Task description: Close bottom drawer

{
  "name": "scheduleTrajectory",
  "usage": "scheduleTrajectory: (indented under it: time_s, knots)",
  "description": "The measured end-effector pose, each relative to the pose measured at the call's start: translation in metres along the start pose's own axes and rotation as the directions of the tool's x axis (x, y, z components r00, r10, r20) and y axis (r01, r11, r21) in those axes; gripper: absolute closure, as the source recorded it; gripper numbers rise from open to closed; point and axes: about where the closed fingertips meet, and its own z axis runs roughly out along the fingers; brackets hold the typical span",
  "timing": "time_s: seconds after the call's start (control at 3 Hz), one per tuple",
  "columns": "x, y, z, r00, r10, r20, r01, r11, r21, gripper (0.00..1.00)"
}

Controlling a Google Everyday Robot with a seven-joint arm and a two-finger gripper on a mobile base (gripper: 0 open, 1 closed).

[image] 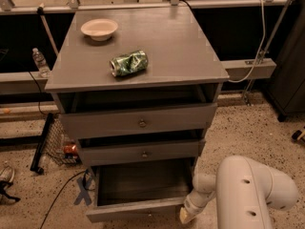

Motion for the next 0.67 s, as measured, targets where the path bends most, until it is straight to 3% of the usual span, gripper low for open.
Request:
scheduleTrajectory:
  time_s: [0.33, 0.67]
  knots:
    - [-0.01, 0.008, -0.011, 0.997, -0.049, 0.052, 0.047, 0.9985, 0.029, 1.0]
    - [-0.027, 0.02, -0.03, 0.984, -0.124, 0.131, 0.115, 0.9907, 0.072, 1.0]
